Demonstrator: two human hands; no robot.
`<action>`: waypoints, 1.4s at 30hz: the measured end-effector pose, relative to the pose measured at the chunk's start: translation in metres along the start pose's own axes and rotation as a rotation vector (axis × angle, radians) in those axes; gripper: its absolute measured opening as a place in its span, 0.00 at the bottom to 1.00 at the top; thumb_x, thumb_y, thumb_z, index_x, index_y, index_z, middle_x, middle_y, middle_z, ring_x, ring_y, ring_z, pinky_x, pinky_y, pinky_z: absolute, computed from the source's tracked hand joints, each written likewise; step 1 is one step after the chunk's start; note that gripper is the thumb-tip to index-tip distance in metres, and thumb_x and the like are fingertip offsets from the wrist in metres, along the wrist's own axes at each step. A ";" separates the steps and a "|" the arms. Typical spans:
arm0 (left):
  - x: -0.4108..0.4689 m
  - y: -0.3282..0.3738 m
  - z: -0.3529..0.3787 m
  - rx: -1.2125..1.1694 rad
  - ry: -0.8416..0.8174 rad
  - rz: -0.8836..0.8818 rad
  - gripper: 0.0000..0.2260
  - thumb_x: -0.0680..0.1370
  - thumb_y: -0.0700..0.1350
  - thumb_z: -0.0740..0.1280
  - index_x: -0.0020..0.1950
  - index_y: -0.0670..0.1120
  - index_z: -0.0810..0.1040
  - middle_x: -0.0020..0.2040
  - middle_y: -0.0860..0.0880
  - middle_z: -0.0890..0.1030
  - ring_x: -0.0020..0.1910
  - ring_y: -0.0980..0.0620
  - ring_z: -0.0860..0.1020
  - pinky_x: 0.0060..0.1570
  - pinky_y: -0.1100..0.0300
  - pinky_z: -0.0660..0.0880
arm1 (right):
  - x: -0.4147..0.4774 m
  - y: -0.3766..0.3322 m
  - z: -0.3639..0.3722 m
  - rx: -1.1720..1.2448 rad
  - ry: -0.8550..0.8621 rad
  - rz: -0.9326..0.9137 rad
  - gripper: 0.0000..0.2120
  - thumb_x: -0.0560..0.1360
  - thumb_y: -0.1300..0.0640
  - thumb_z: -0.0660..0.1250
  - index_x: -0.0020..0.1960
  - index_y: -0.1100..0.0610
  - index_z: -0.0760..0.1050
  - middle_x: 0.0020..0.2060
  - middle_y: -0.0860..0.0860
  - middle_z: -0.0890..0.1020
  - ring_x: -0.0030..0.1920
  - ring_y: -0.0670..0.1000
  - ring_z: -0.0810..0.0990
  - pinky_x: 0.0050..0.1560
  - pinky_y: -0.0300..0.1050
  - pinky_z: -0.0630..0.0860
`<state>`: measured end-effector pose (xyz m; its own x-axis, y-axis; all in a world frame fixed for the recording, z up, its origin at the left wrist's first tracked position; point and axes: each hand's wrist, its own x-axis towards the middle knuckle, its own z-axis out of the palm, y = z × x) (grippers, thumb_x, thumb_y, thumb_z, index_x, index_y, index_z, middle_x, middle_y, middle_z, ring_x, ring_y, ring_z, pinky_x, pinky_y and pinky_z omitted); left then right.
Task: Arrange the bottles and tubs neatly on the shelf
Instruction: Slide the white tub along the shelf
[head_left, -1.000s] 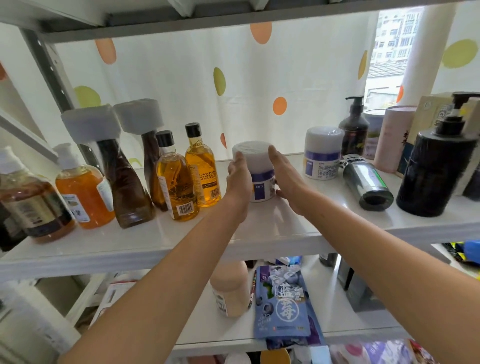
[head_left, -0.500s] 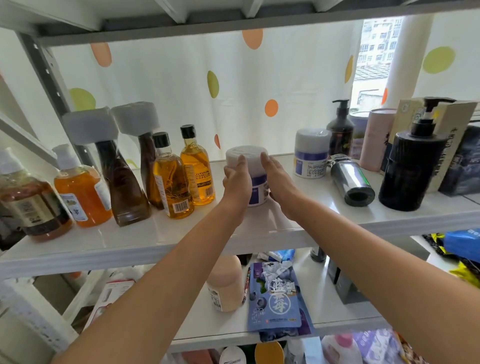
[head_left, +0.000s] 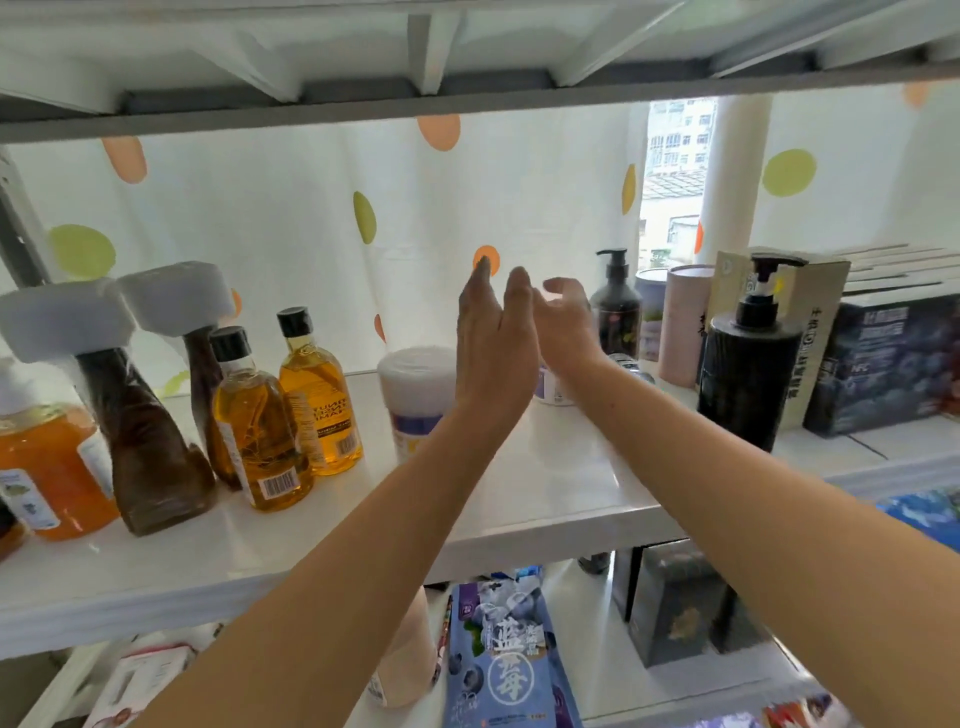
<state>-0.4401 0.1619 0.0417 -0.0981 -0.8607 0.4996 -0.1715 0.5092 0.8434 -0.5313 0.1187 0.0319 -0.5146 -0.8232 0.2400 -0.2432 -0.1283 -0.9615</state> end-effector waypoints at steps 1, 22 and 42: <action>0.008 0.006 0.007 -0.100 -0.046 -0.093 0.23 0.84 0.55 0.51 0.77 0.48 0.60 0.77 0.49 0.63 0.73 0.53 0.63 0.69 0.58 0.60 | 0.011 -0.003 -0.008 -0.096 0.051 -0.015 0.27 0.72 0.42 0.65 0.67 0.53 0.68 0.61 0.55 0.75 0.60 0.56 0.77 0.61 0.53 0.74; 0.038 -0.008 -0.003 -0.008 -0.320 -0.247 0.13 0.78 0.34 0.62 0.62 0.41 0.71 0.42 0.53 0.71 0.36 0.58 0.69 0.25 0.74 0.66 | 0.063 -0.001 -0.008 -0.688 0.063 -0.061 0.33 0.66 0.47 0.69 0.68 0.54 0.64 0.54 0.57 0.69 0.55 0.63 0.75 0.54 0.55 0.76; 0.052 -0.057 -0.097 0.125 -0.101 -0.108 0.38 0.64 0.47 0.80 0.68 0.48 0.63 0.62 0.47 0.74 0.60 0.48 0.75 0.56 0.54 0.75 | -0.013 -0.081 0.061 -0.395 -0.199 -0.361 0.32 0.67 0.41 0.73 0.68 0.47 0.70 0.60 0.53 0.73 0.55 0.54 0.77 0.52 0.49 0.77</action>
<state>-0.3402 0.0883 0.0386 -0.1698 -0.9092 0.3801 -0.3059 0.4153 0.8567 -0.4542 0.1060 0.0988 -0.1864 -0.8588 0.4771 -0.6836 -0.2354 -0.6908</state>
